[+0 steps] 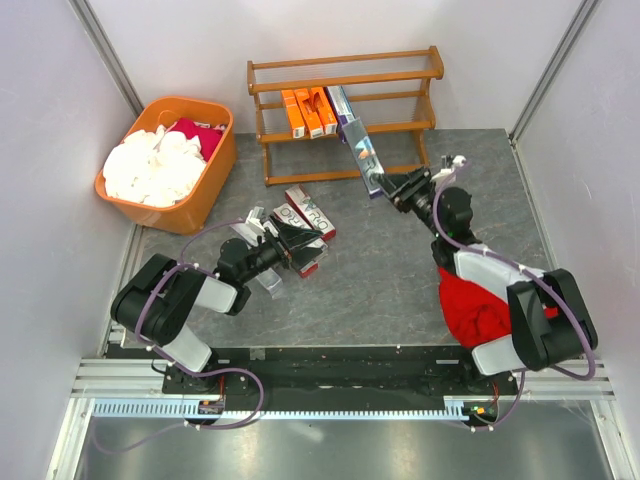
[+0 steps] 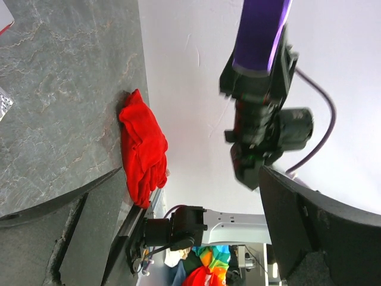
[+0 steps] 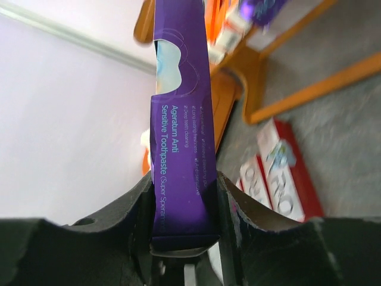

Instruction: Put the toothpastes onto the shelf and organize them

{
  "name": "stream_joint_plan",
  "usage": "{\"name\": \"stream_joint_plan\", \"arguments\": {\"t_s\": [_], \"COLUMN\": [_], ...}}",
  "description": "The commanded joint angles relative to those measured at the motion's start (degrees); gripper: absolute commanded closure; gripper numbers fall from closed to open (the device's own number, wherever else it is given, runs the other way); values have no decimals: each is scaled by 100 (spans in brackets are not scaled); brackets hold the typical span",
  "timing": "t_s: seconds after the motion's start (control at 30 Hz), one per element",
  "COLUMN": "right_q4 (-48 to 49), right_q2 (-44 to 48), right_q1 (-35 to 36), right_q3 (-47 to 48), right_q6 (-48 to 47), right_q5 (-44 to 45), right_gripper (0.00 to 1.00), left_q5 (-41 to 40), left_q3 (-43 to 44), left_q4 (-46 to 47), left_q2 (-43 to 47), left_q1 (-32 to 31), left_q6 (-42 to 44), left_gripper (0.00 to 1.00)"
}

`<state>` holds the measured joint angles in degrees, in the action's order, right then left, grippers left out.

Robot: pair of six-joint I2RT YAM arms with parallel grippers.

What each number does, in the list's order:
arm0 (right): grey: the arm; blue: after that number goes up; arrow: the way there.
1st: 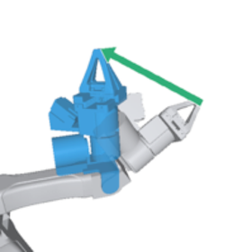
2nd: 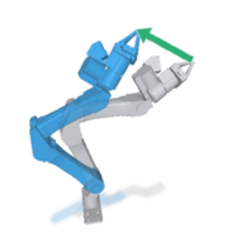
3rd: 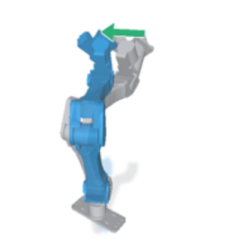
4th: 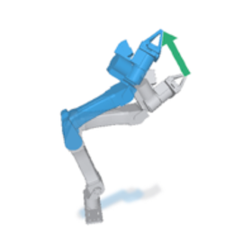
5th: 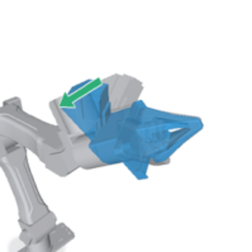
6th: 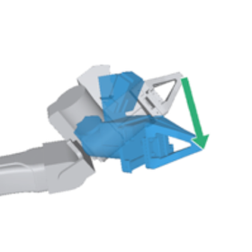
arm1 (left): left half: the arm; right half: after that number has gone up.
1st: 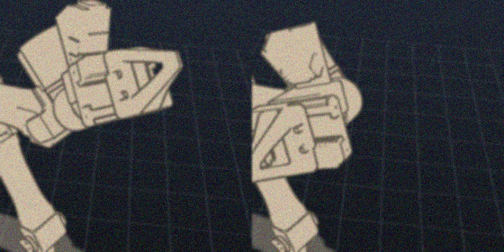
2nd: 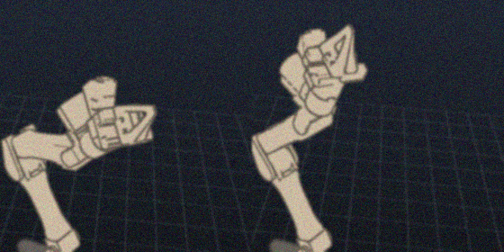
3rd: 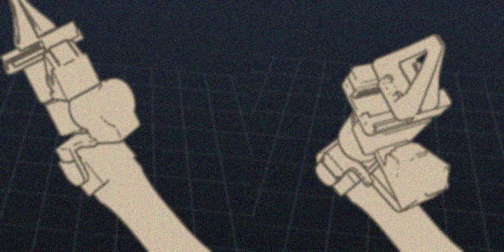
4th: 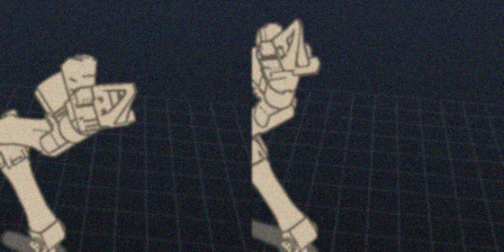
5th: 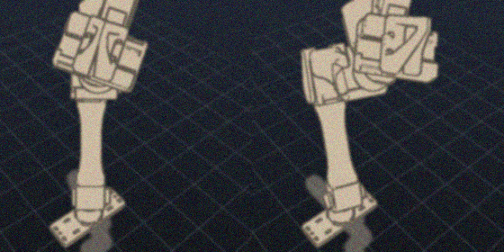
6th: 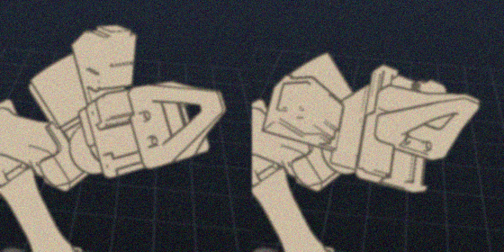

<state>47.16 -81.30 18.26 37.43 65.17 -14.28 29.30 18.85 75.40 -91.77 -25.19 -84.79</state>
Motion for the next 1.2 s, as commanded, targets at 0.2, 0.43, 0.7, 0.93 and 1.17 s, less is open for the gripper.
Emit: {"name": "stream_joint_plan", "arguments": {"t_s": [0.2,0.43,0.7,0.93,1.17], "right_q4": [-1121,-971,-1007,-788,-699], "right_q2": [-1632,-2487,-3286,-3920,-4227], "right_q1": [-630,-920,-956,-877,-578], "right_q3": [2267,3216,4104,4527,4703], "right_q6": [-602,-294,-102,311,541], "right_q5": [-30,-101,127,364,839], "right_gripper": [58,58,58,58,58], "left_q5": [226,278,322,357,357], "left_q3": [145,171,189,250,242], "left_q4": [1997,1988,1988,1996,1988], "left_q2": [-157,-105,-201,-324,-272], "left_q1": [49,58,49,58,49], "left_q6": [-2,-11,-20,-64,-72], "left_gripper": [0,0,0,0,0]}}
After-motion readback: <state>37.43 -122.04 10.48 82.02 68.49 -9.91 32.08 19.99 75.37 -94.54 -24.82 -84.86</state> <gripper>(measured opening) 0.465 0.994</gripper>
